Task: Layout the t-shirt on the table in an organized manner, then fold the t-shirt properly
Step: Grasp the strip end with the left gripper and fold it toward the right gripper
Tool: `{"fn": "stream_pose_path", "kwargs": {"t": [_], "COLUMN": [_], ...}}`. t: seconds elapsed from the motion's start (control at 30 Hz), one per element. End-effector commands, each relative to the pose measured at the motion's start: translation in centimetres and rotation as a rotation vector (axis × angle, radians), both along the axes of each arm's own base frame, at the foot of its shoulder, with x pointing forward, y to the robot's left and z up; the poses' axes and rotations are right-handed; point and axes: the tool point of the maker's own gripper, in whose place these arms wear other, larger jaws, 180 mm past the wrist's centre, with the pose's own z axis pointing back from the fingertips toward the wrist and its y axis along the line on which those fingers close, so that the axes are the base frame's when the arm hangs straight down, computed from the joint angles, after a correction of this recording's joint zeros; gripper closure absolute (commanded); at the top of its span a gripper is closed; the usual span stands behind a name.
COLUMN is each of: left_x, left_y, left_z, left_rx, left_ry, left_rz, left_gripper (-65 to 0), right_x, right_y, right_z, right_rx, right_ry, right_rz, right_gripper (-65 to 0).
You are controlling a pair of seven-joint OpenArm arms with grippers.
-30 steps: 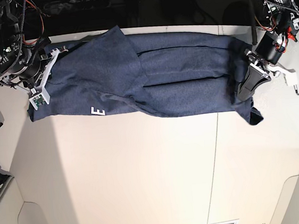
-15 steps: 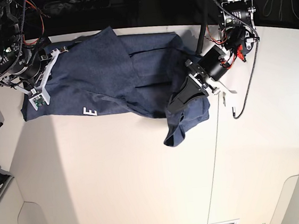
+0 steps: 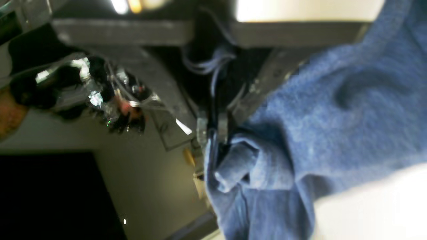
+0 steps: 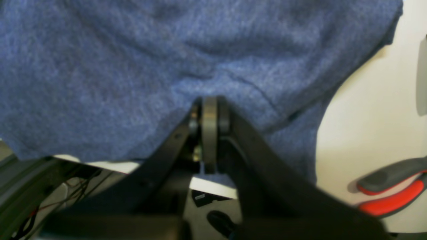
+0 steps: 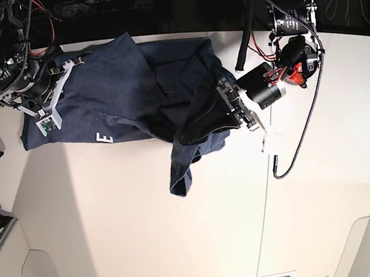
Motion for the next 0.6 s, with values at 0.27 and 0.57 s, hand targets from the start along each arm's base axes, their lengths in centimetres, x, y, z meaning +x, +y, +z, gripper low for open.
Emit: {"fn": "stream_pose_path", "kwargs": {"t": [0.27, 0.57], "left_x": [-1.7, -1.6], "left_y": [0.2, 0.5], "left_z": [4.0, 3.3], "left_rx": [0.049, 0.106], "left_ry": [-0.147, -0.147], "left_rz": [0.011, 0.038], "left_gripper": [0.0, 0.0], "right_x": [0.9, 1.6], "right_y": [-0.2, 4.8], "right_z": [0.8, 2.9], "right_rx": [-0.002, 0.260], "right_ry": [-0.040, -0.099], "right_rz": [0.007, 0.061], "right_gripper": [0.0, 0.0]}}
